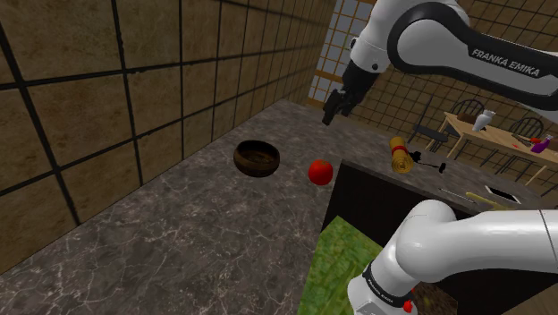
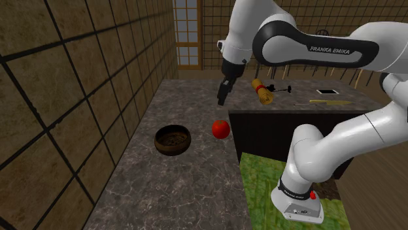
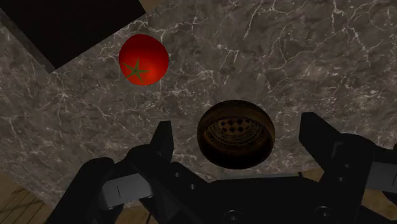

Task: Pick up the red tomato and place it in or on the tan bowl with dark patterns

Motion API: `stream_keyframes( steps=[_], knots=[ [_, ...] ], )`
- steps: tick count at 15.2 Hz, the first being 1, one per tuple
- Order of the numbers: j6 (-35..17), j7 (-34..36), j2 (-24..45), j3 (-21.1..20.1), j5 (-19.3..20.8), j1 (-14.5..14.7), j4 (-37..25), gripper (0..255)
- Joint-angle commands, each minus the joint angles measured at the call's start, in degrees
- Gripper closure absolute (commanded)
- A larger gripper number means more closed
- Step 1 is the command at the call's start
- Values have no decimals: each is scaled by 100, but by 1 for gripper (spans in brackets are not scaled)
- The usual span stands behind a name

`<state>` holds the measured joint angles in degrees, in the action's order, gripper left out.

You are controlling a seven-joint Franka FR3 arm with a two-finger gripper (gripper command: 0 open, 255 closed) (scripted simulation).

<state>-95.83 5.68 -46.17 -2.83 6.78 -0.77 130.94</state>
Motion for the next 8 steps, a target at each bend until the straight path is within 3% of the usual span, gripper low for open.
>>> stream_keyframes(
  steps=[1, 8],
  knots=[
    [0, 0, 0, 0, 0, 0, 0, 0],
    [-508, -2793, -947, 1829, 324, 554, 1073, 0]
  ],
)
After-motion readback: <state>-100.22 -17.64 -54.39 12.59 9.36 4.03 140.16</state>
